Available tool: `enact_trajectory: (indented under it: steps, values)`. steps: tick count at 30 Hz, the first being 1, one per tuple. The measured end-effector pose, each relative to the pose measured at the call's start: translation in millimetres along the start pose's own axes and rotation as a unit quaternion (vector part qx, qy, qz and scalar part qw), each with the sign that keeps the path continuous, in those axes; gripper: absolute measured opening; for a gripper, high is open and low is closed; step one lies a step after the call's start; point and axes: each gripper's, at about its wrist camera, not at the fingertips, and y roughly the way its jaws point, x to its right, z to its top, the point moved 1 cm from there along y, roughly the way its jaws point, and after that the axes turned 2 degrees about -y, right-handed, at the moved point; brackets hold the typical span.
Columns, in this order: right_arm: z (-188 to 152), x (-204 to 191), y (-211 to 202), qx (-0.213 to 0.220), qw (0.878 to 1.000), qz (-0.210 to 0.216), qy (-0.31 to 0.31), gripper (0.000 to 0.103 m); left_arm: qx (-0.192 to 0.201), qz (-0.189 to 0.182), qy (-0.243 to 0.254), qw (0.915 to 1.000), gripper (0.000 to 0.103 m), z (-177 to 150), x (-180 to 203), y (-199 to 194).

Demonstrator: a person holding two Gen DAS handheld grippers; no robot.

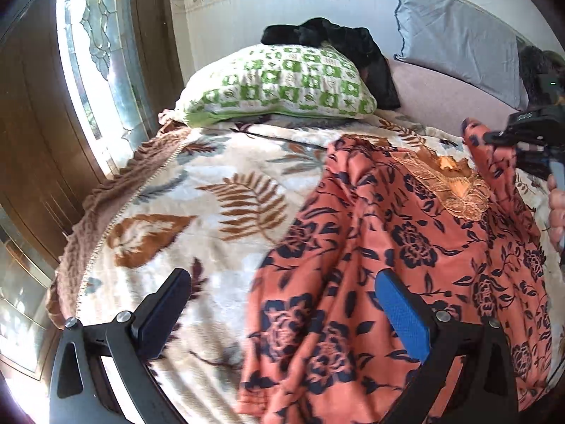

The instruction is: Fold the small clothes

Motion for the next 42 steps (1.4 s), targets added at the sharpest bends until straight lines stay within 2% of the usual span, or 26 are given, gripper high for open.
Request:
enact_trajectory:
  steps: [2, 4, 5, 7, 9, 10, 11, 12, 14, 17, 20, 24, 28, 31, 35, 38, 42]
  values:
    - [-31, -39, 47, -0.092, 0.995, -0.020, -0.025, 0.016, 0.001, 0.003, -0.021, 0.9998, 0.103, -1, -29, -8]
    - [-67, -54, 83, -0.176, 0.984, -0.013, -0.029, 0.017, -0.004, 0.005, -0.047, 0.9989, 0.103, -2, -55, -13]
    - [-83, -59, 91, -0.194, 0.980, -0.016, -0.027, 0.017, -0.004, 0.010, -0.059, 0.9982, 0.103, -2, -65, -14]
    - [-109, -61, 87, -0.204, 0.979, -0.024, -0.017, 0.018, 0.000, 0.018, -0.071, 0.9973, 0.103, -2, -76, -18]
    - [-122, -55, 62, -0.187, 0.982, 0.001, 0.009, 0.027, 0.004, 0.020, -0.057, 0.9982, 0.103, -1, -70, -21]
    - [-123, -48, 44, -0.174, 0.984, 0.017, 0.022, 0.048, 0.004, 0.020, -0.040, 0.9990, 0.103, -1, -62, -21]
    - [-125, -39, 22, -0.156, 0.987, 0.029, 0.037, 0.065, 0.005, 0.020, -0.015, 0.9997, 0.103, -3, -51, -22]
    - [-125, -32, -5, -0.127, 0.990, 0.036, 0.056, 0.086, 0.005, 0.021, 0.016, 0.9996, 0.103, -5, -37, -23]
    - [-136, -12, -64, -0.077, 0.993, 0.046, 0.077, 0.088, 0.000, 0.024, 0.076, 0.9968, 0.103, -10, -5, -28]
    - [-156, 31, -137, -0.050, 0.991, 0.071, 0.102, 0.088, 0.014, 0.002, 0.122, 0.9924, 0.103, -11, 43, -48]
    - [-166, 78, -194, -0.016, 0.992, 0.035, 0.118, 0.088, 0.025, -0.032, 0.131, 0.9905, 0.103, -8, 87, -74]
    - [-169, 125, -243, 0.023, 0.983, 0.052, 0.173, 0.087, 0.039, -0.063, 0.155, 0.9851, 0.103, -8, 134, -111]
    - [-170, 140, -274, 0.050, 0.982, 0.065, 0.171, 0.087, 0.050, -0.079, 0.172, 0.9807, 0.103, -7, 158, -140]
    - [-171, 143, -287, 0.063, 0.980, 0.080, 0.170, 0.087, 0.060, -0.075, 0.176, 0.9796, 0.103, -8, 163, -150]
    - [-175, 148, -283, 0.061, 0.978, 0.095, 0.174, 0.087, 0.047, -0.071, 0.168, 0.9820, 0.103, -3, 155, -142]
    - [-178, 154, -275, 0.057, 0.975, 0.108, 0.188, 0.087, 0.035, -0.061, 0.153, 0.9857, 0.103, 2, 134, -125]
    - [-178, 163, -261, 0.053, 0.967, 0.134, 0.209, 0.087, 0.020, -0.022, 0.111, 0.9934, 0.103, 18, 82, -93]
